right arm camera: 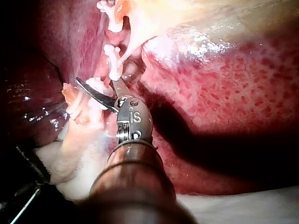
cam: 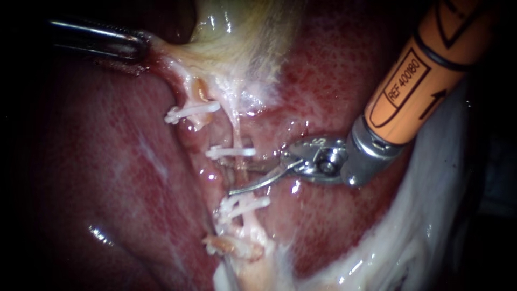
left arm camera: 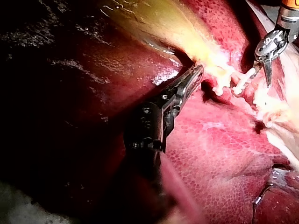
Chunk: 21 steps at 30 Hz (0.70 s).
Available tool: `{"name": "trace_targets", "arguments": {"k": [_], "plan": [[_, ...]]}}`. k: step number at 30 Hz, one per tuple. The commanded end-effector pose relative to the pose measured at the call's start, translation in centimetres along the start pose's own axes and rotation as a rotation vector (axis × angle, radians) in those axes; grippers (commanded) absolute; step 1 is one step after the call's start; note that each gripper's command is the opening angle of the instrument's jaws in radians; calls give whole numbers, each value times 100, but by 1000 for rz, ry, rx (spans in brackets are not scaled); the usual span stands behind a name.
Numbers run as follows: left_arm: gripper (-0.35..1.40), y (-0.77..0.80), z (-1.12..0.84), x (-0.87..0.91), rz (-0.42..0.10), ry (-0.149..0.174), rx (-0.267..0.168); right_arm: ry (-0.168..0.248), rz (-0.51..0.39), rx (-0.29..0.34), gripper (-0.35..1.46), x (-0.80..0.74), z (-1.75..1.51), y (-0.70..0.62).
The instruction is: Go to the cutting position right tube
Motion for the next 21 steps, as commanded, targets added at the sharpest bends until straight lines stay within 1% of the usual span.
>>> {"name": "trace_targets", "arguments": {"k": [1, 5, 10, 13, 16, 19, 21], "plan": [[-35, 0, 0, 0, 0, 0, 0, -8, 11, 8, 145, -1, -1, 1], [-35, 0, 0, 0, 0, 0, 0, -31, 44, 37, 143, -3, -2, 3], [-35, 0, 0, 0, 0, 0, 0, -58, 55, 60, 143, -6, 3, 0], [-35, 0, 0, 0, 0, 0, 0, -51, 60, 86, 143, -7, 8, -2], [-35, 0, 0, 0, 0, 0, 0, -42, 55, 105, 143, -5, 16, -1], [-35, 0, 0, 0, 0, 0, 0, -22, 55, 121, 143, 0, 25, 2], [-35, 0, 0, 0, 0, 0, 0, 0, 55, 132, 143, 5, 32, 3]]}}
